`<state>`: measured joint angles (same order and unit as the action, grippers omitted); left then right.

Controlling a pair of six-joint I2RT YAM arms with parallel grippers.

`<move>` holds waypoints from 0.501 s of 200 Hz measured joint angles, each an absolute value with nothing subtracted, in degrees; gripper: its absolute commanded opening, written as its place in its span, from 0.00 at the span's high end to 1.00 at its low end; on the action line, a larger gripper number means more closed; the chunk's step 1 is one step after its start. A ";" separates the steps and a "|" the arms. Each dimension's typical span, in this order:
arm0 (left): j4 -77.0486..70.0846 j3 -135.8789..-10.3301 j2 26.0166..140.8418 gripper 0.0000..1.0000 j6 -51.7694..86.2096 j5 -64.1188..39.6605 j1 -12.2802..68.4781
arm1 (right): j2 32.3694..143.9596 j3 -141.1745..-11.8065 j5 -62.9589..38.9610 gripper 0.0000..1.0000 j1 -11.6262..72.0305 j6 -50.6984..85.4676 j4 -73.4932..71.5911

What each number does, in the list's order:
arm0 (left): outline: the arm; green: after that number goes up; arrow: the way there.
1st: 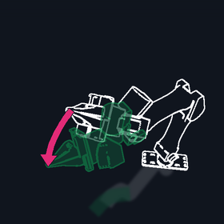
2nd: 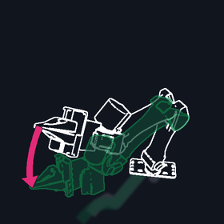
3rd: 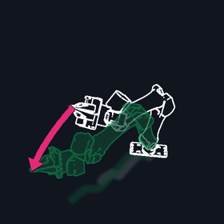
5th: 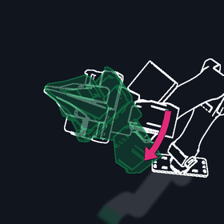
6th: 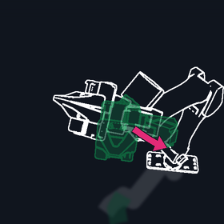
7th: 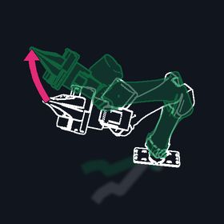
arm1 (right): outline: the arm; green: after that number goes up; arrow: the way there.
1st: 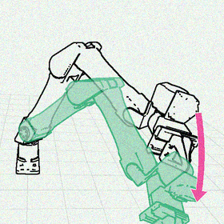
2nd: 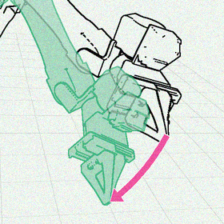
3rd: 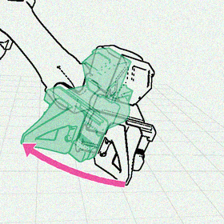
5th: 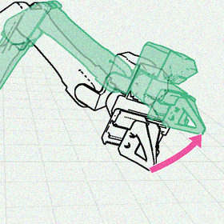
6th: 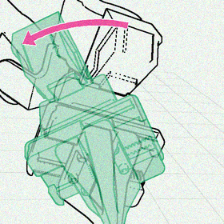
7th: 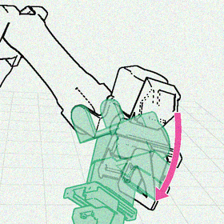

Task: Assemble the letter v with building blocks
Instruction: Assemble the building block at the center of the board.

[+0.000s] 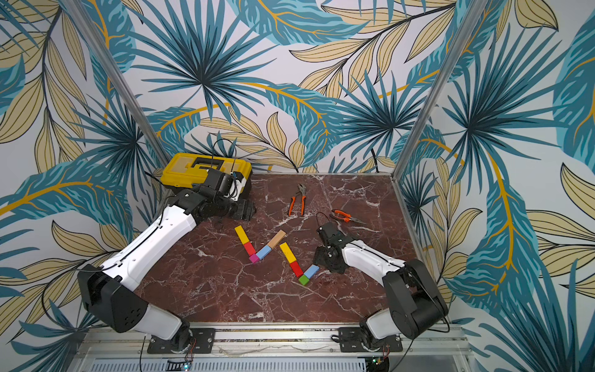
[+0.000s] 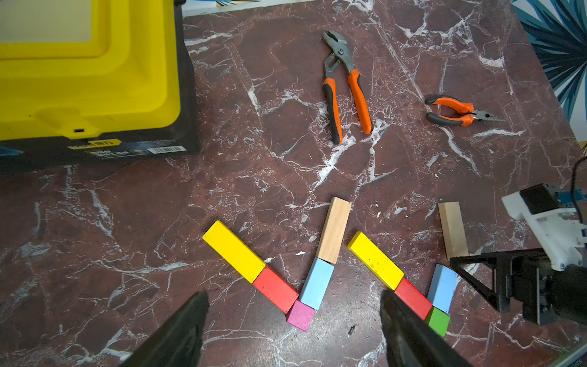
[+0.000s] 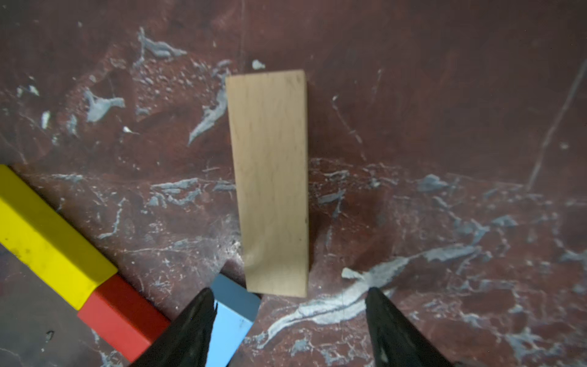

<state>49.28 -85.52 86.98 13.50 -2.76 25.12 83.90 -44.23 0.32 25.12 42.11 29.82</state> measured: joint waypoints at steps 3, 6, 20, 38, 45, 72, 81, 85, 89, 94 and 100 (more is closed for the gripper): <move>49.28 -85.52 86.98 0.14 13.50 -2.76 25.12 | 83.90 -44.05 0.08 0.24 25.12 42.17 29.50; 49.28 -85.49 86.98 0.14 13.50 -2.76 25.12 | 83.90 -43.90 -0.08 0.24 25.12 42.22 29.23; 49.25 -85.49 86.98 0.14 13.50 -2.79 25.12 | 83.92 -43.59 -1.34 0.24 25.12 42.33 27.92; 49.25 -85.52 86.98 0.14 13.50 -2.79 25.12 | 84.42 -43.59 -2.61 0.24 25.26 42.46 25.89; 49.25 -85.52 86.98 0.14 13.50 -2.79 25.12 | 84.79 -43.59 -2.92 0.24 25.43 42.44 25.30; 49.21 -85.52 86.98 0.14 13.50 -2.79 25.12 | 86.04 -44.25 -3.53 0.23 26.72 42.44 24.10; 49.19 -85.52 86.98 0.14 13.50 -2.79 25.12 | 86.37 -44.53 -3.53 0.23 27.07 42.41 23.90; 49.17 -85.49 86.98 0.14 13.50 -2.79 25.12 | 86.48 -44.62 -3.53 0.23 27.18 42.44 23.79; 49.17 -85.49 86.98 0.14 13.50 -2.79 25.12 | 86.54 -44.71 -3.53 0.23 27.29 42.44 23.77; 49.15 -85.52 86.98 0.14 13.50 -2.79 25.12 | 86.61 -44.73 -3.53 0.23 27.38 42.44 23.70; 49.12 -85.49 86.98 0.14 13.50 -2.79 25.12 | 86.61 -44.77 -3.53 0.23 27.46 42.44 23.68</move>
<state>49.12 -85.49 86.98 13.50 -2.79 25.12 86.61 -44.77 -3.53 27.46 42.44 23.68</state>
